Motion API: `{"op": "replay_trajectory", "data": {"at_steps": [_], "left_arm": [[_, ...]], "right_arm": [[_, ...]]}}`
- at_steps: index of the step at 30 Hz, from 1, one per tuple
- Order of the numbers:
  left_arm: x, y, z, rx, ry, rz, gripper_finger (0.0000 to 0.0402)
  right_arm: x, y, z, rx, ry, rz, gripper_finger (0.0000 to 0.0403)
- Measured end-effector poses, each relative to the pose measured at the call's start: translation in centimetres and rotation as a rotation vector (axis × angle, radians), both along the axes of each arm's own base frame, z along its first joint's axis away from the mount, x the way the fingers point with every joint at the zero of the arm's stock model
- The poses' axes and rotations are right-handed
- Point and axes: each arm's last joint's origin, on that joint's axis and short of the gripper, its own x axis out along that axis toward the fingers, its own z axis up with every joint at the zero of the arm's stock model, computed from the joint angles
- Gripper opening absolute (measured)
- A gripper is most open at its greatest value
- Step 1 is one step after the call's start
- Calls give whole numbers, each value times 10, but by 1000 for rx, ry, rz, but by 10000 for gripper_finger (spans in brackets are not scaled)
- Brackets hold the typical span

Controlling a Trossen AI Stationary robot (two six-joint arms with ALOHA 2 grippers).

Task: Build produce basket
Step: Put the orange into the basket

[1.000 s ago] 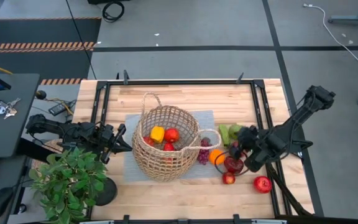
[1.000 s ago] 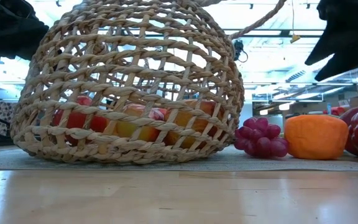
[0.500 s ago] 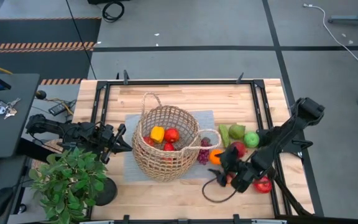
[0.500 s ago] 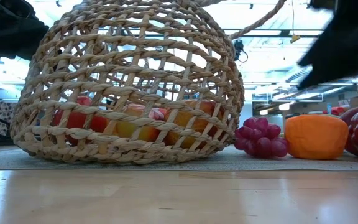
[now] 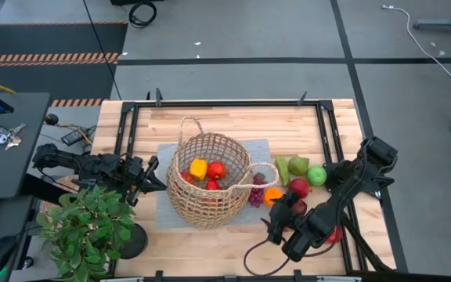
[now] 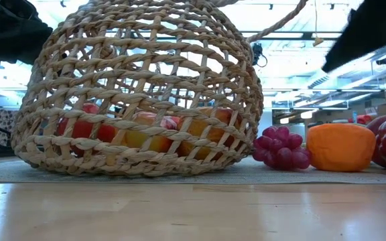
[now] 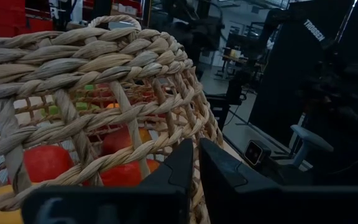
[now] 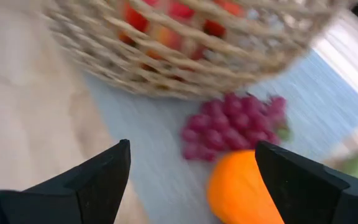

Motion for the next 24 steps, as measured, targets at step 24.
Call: {"op": "replay_trajectory", "data": {"at_steps": [24], "left_arm": [[0, 0, 0, 0, 0, 0, 28]], "right_arm": [[5, -82, -70, 136, 268, -195, 372]]}}
